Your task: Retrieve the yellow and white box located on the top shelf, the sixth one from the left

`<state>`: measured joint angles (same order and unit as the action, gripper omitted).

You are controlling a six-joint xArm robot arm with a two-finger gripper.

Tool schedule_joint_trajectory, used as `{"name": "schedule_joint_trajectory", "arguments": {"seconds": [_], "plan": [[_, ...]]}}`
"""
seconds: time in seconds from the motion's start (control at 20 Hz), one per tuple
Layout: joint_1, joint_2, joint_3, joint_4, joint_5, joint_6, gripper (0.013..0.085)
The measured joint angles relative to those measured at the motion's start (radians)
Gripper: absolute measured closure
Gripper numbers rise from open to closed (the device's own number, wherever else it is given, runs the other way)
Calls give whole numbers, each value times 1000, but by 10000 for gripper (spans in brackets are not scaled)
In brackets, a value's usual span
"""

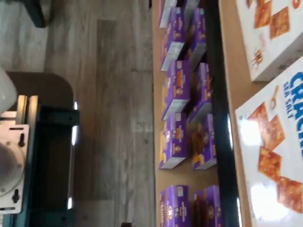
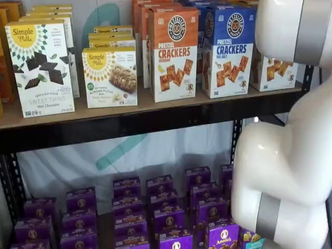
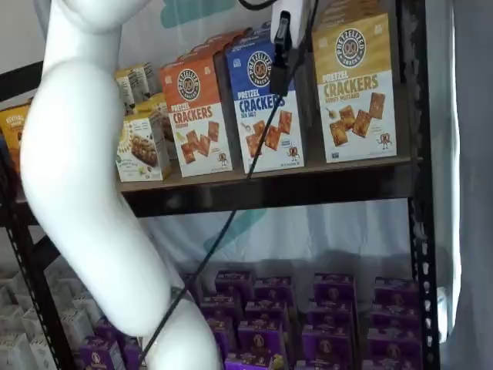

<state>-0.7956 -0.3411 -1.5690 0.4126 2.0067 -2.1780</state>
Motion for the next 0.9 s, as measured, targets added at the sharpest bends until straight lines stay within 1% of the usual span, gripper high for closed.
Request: {"name": "schedule_joint_trajectory", "arguments": {"seconds": [0.05, 0.1, 0.15, 0.3, 0.45, 0.65, 0.9], "plan": [[-10, -3, 2, 18, -5, 0, 130], [-34, -8, 6, 62, -12, 1, 130], [-39, -8, 6, 70, -14, 2, 130], [-74, -12, 12, 140, -22, 8, 130], [-99, -10, 5, 192, -32, 15, 130], [-110, -11, 4, 225, -60, 20, 130], [-109, -20, 28, 265, -140, 23, 130]]}}
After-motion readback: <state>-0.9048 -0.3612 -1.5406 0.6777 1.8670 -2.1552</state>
